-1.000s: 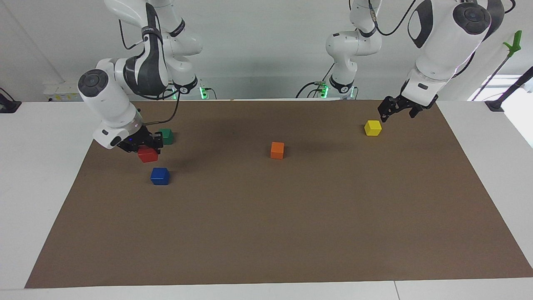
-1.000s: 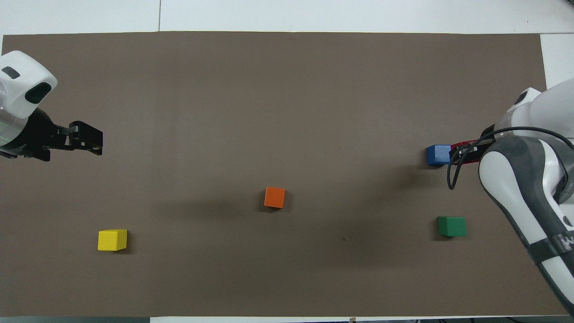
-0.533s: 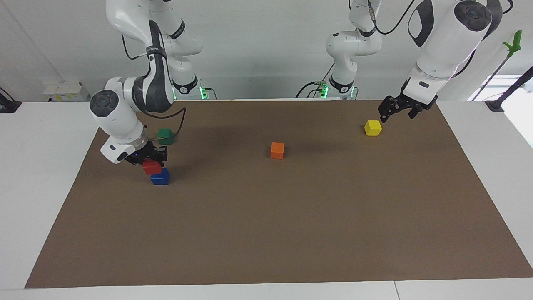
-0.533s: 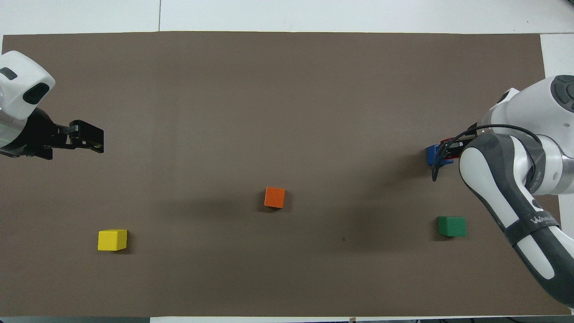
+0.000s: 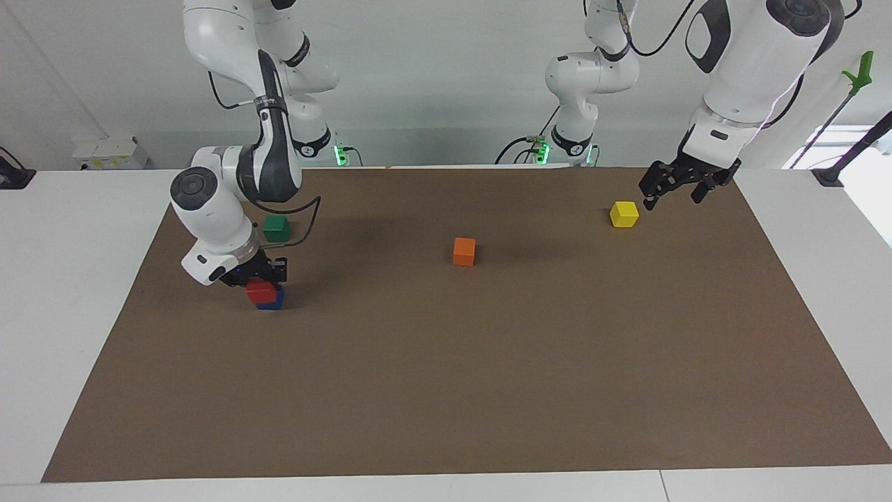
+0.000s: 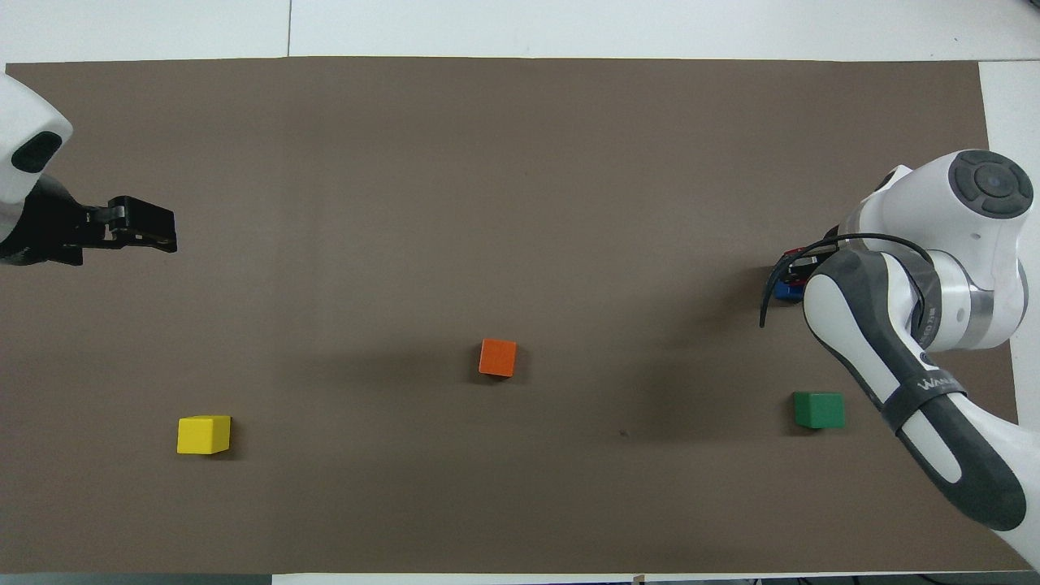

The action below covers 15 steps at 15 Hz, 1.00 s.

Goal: Transfer red block to right arm and stack on blue block
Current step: 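Lower the red cube onto the blue cube with the right gripper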

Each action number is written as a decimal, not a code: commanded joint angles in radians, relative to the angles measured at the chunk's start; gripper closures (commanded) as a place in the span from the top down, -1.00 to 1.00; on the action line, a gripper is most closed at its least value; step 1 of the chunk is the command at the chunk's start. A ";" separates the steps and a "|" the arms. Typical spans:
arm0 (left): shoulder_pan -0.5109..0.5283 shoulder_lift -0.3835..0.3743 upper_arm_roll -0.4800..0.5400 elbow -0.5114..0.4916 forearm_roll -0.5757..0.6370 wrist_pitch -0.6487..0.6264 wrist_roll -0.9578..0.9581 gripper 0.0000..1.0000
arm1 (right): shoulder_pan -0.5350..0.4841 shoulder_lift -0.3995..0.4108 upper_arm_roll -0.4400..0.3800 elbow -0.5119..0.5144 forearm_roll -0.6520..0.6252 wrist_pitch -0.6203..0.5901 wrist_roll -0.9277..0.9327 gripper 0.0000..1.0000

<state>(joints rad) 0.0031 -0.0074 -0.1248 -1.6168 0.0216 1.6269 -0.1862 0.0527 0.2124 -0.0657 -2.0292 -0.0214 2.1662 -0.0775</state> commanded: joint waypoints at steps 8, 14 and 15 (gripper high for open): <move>-0.012 -0.036 0.007 -0.002 -0.012 -0.002 0.008 1.00 | -0.010 -0.002 0.006 -0.017 -0.018 0.015 0.081 -1.00; -0.003 -0.037 0.008 -0.002 -0.011 -0.004 0.007 1.00 | -0.017 -0.002 0.006 -0.009 -0.009 0.009 0.074 1.00; -0.003 -0.037 0.008 -0.002 -0.011 -0.004 0.007 1.00 | -0.019 -0.002 0.006 -0.006 -0.009 0.006 0.074 1.00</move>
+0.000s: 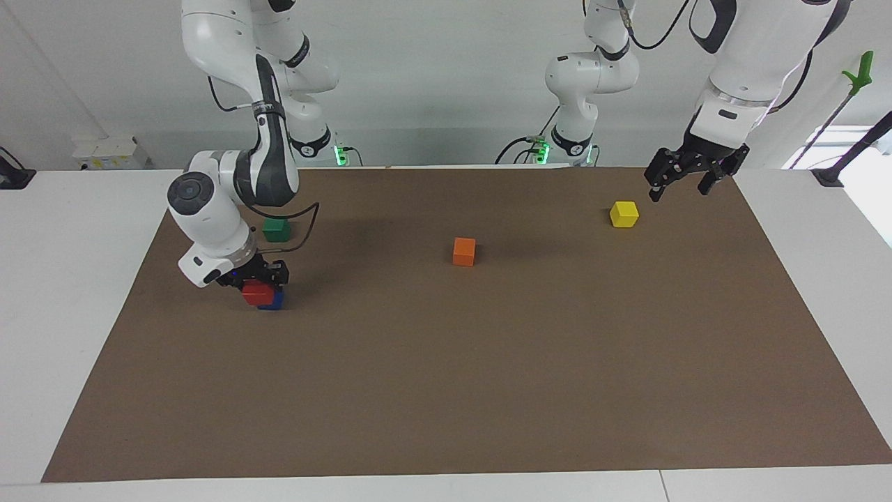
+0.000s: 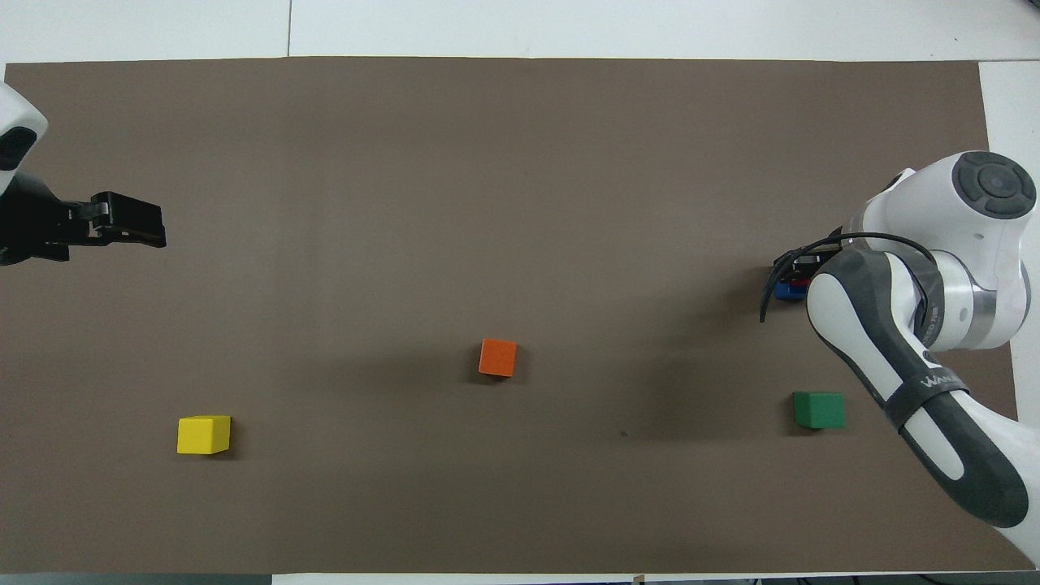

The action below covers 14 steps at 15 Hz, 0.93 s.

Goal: Transfer red block to right arm and stack on blue block
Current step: 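Lower the red cube onto the blue cube with the right gripper, then open the right gripper and withdraw it from the stack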

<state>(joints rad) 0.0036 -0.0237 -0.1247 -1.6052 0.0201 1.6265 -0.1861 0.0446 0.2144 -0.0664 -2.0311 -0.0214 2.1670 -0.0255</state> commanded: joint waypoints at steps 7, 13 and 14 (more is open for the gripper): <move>-0.004 -0.021 0.008 -0.013 -0.009 -0.004 0.007 1.00 | -0.011 -0.067 0.005 0.127 -0.011 -0.180 -0.043 1.00; -0.004 -0.021 0.008 -0.013 -0.009 -0.004 0.007 1.00 | -0.038 -0.184 -0.004 0.219 -0.002 -0.278 -0.185 1.00; -0.004 -0.021 0.007 -0.013 -0.009 -0.004 0.007 1.00 | -0.035 -0.187 -0.003 0.267 -0.002 -0.358 -0.183 1.00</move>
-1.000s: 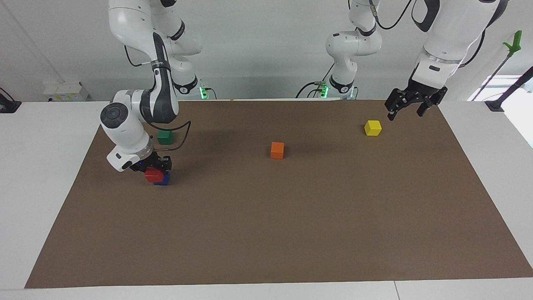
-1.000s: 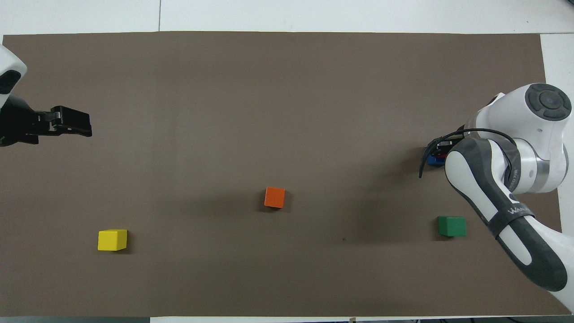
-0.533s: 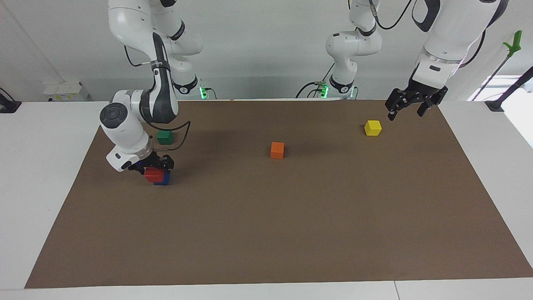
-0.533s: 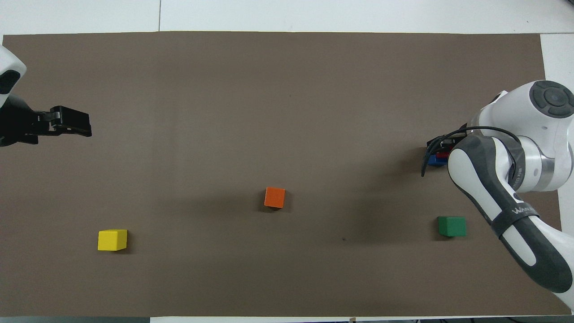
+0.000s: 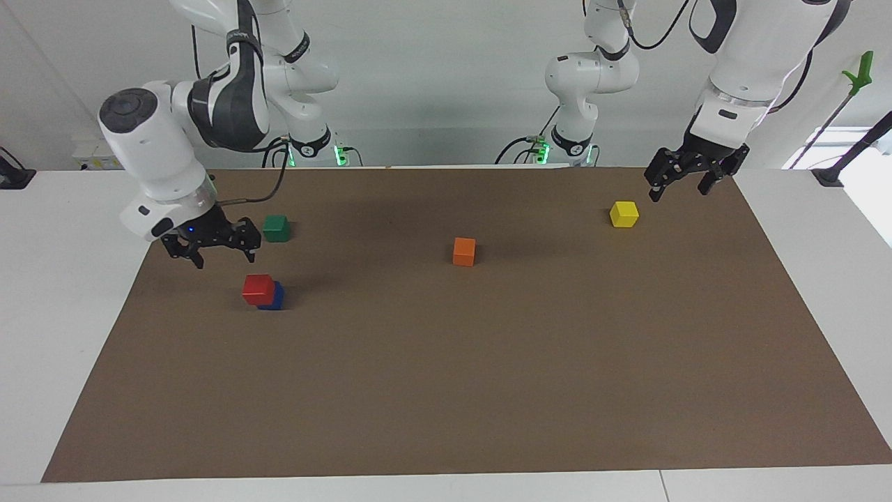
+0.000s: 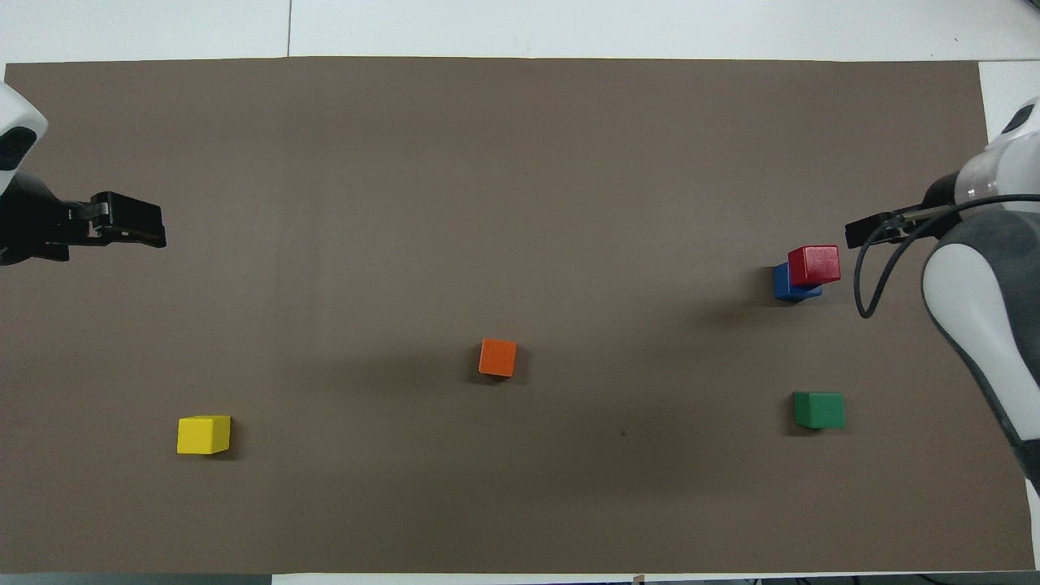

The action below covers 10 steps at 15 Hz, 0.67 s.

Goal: Transfer red block to right arm and stack on blue block
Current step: 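Open the right gripper and withdraw it from the stack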

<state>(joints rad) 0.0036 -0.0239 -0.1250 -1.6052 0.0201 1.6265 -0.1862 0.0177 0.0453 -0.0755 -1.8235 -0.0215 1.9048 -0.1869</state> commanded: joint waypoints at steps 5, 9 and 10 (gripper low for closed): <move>-0.004 -0.021 0.008 -0.013 -0.009 -0.004 0.007 1.00 | -0.016 -0.038 0.006 0.230 0.000 -0.403 -0.020 1.00; -0.004 -0.021 0.008 -0.013 -0.009 -0.004 0.007 1.00 | -0.056 -0.052 0.016 0.298 0.002 -0.490 -0.019 1.00; -0.004 -0.021 0.008 -0.013 -0.009 -0.004 0.007 1.00 | -0.073 -0.050 0.019 0.306 0.000 -0.489 -0.019 1.00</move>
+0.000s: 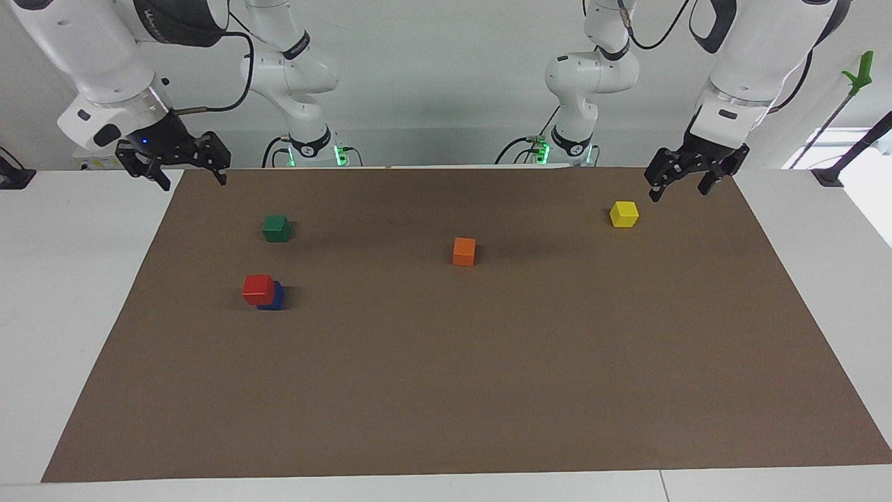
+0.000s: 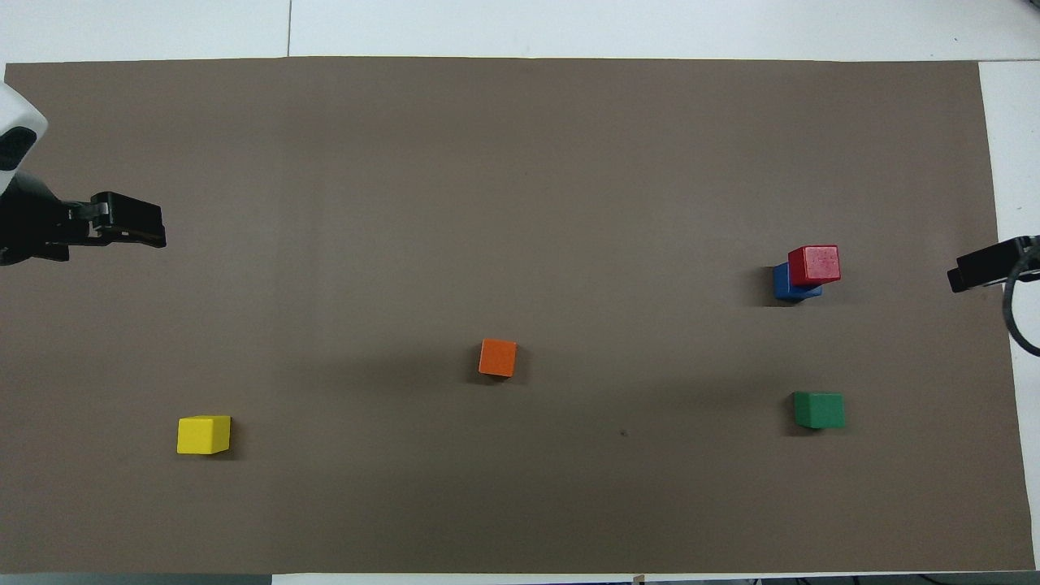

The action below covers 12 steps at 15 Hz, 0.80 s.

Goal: Transfer red block to right arm and stack on blue block

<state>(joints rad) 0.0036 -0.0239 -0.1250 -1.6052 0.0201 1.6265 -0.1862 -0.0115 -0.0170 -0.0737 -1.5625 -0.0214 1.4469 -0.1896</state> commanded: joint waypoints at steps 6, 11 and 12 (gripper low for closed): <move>-0.004 -0.021 0.008 -0.013 -0.009 -0.004 0.007 1.00 | -0.039 -0.009 0.017 0.009 -0.003 -0.027 -0.008 1.00; -0.004 -0.021 0.008 -0.013 -0.009 -0.004 0.007 1.00 | -0.044 -0.058 0.015 -0.051 -0.005 -0.019 -0.013 1.00; -0.004 -0.021 0.008 -0.013 -0.009 -0.004 0.007 1.00 | -0.045 -0.055 0.015 -0.050 -0.005 -0.016 -0.013 1.00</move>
<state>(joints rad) 0.0036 -0.0239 -0.1250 -1.6052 0.0201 1.6265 -0.1862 -0.0412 -0.0363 -0.0670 -1.5719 -0.0214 1.4209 -0.1897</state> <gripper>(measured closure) 0.000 0.000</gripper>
